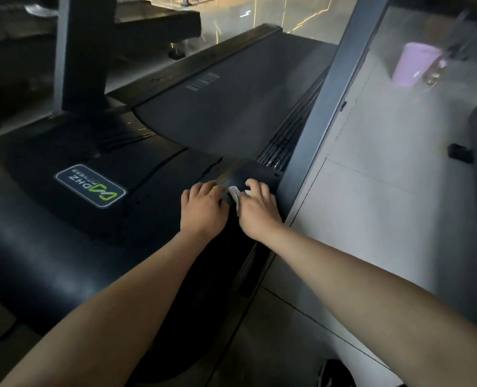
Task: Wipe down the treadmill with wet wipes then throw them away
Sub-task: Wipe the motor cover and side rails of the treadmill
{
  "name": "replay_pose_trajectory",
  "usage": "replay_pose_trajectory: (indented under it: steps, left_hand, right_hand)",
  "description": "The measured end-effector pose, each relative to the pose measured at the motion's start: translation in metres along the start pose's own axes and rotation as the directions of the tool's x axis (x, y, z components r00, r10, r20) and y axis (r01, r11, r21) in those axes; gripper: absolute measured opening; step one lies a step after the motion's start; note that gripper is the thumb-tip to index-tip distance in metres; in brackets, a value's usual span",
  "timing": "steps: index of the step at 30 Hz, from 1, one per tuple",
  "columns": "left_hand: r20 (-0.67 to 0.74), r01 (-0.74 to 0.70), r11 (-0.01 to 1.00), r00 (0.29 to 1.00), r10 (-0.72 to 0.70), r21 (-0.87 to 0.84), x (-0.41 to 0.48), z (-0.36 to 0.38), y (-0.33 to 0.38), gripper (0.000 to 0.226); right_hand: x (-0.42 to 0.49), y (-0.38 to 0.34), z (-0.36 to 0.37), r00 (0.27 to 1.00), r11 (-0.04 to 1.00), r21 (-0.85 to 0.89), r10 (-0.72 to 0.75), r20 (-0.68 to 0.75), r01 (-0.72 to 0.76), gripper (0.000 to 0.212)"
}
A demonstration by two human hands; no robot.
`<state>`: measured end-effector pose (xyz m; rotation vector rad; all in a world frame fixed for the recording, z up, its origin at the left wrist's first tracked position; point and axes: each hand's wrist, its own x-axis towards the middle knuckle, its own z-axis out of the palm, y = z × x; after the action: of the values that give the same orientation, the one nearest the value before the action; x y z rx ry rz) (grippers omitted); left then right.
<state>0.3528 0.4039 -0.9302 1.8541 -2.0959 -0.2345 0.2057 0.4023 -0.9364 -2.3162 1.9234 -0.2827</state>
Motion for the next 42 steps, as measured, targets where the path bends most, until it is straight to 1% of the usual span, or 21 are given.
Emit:
replay_pose_trajectory:
  steps: [2,5,7,10,11,12,15,17,19,20,22,24,25,27,29,32,34,37,39,41,42]
  left_hand:
    - [0.07,0.001,1.0,0.998,-0.002,0.016,0.01,0.006,-0.002,0.043]
    - [0.129,-0.028,1.0,0.991,0.026,0.014,0.023,0.017,0.0,0.044]
    - [0.136,-0.053,0.999,0.989,0.051,0.01,0.033,0.023,0.003,0.044]
    - [0.147,-0.037,0.999,0.988,0.039,-0.021,0.053,0.028,0.002,0.044]
    - [0.15,-0.022,0.999,0.988,0.028,-0.039,0.058,0.029,0.0,0.044]
    - [0.152,-0.009,0.998,0.988,0.018,-0.059,0.062,0.031,-0.001,0.043]
    - [0.137,0.002,0.994,0.991,0.013,-0.106,0.066,0.035,-0.005,0.039]
    - [0.12,0.001,0.993,0.993,0.013,-0.116,0.065,0.037,-0.006,0.04]
    - [0.112,-0.001,0.996,0.994,0.012,-0.095,0.065,0.039,-0.007,0.044]
    - [0.113,0.001,0.997,0.994,0.008,-0.079,0.066,0.039,-0.008,0.045]
    - [0.118,0.002,0.998,0.993,0.005,-0.061,0.065,0.038,-0.009,0.045]
    - [0.113,-0.001,0.998,0.994,0.008,-0.063,0.064,0.039,-0.01,0.045]
    - [0.113,0.0,0.998,0.994,0.007,-0.068,0.064,0.038,-0.011,0.045]
    - [0.115,0.007,0.997,0.993,0.002,-0.079,0.065,0.038,-0.011,0.045]
    - [0.111,0.011,0.996,0.994,-0.001,-0.088,0.065,0.039,-0.011,0.044]
    - [0.092,0.024,0.995,0.996,-0.015,-0.1,0.065,0.039,-0.012,0.044]
    - [0.079,0.037,0.993,0.996,-0.029,-0.109,0.066,0.039,-0.012,0.044]
    - [0.08,0.03,0.995,0.997,-0.022,-0.098,0.065,0.037,-0.01,0.043]
    - [0.078,0.031,0.994,0.997,-0.023,-0.108,0.064,0.035,-0.009,0.042]
    - [0.077,0.038,0.993,0.997,-0.029,-0.115,0.064,0.033,-0.009,0.042]
    - [0.076,0.038,0.993,0.997,-0.029,-0.114,0.063,0.033,-0.009,0.041]
  right_hand:
    - [0.015,-0.002,-0.004,0.997,0.997,-0.074,0.027,0.068,-0.022,0.043]
    - [0.037,0.0,-0.007,0.981,0.987,-0.103,0.135,0.137,-0.121,0.042]
    - [0.051,0.002,-0.007,0.963,0.973,-0.073,0.226,0.149,-0.218,0.04]
    - [0.072,0.004,-0.002,0.933,0.932,0.087,0.34,0.117,-0.35,0.037]
    - [0.077,0.003,0.001,0.934,0.924,0.147,0.339,0.111,-0.353,0.039]
    - [0.082,0.002,0.003,0.947,0.929,0.194,0.294,0.128,-0.315,0.043]
    - [0.096,0.002,0.011,0.979,0.946,0.287,0.1,0.18,-0.15,0.052]
    - [0.11,0.009,0.013,0.97,0.981,0.155,0.082,0.23,-0.12,0.051]
    - [0.122,0.016,0.007,0.939,0.986,0.039,0.142,0.313,-0.162,0.053]
    - [0.126,0.018,0.003,0.92,0.976,0.005,0.202,0.336,-0.217,0.054]
    - [0.133,0.023,-0.004,0.86,0.922,-0.083,0.382,0.337,-0.377,0.052]
    - [0.139,0.027,-0.007,0.761,0.839,-0.173,0.541,0.359,-0.516,0.061]
    - [0.14,0.028,-0.008,0.72,0.809,-0.208,0.585,0.373,-0.549,0.067]
    - [0.14,0.028,-0.008,0.687,0.783,-0.245,0.62,0.379,-0.572,0.07]
    - [0.141,0.029,-0.009,0.69,0.784,-0.219,0.616,0.379,-0.58,0.066]
    - [0.145,0.025,-0.006,0.79,0.875,-0.103,0.473,0.39,-0.473,0.053]
    - [0.145,0.016,-0.003,0.816,0.92,-0.056,0.371,0.444,-0.388,0.053]
    - [0.139,0.015,0.0,0.801,0.931,-0.061,0.341,0.492,-0.36,0.055]
    - [0.134,0.022,-0.006,0.785,0.903,-0.105,0.415,0.459,-0.416,0.058]
    - [0.128,0.028,-0.02,0.726,0.849,-0.211,0.524,0.444,-0.484,0.06]
    - [0.126,0.028,-0.027,0.714,0.843,-0.273,0.538,0.449,-0.463,0.058]
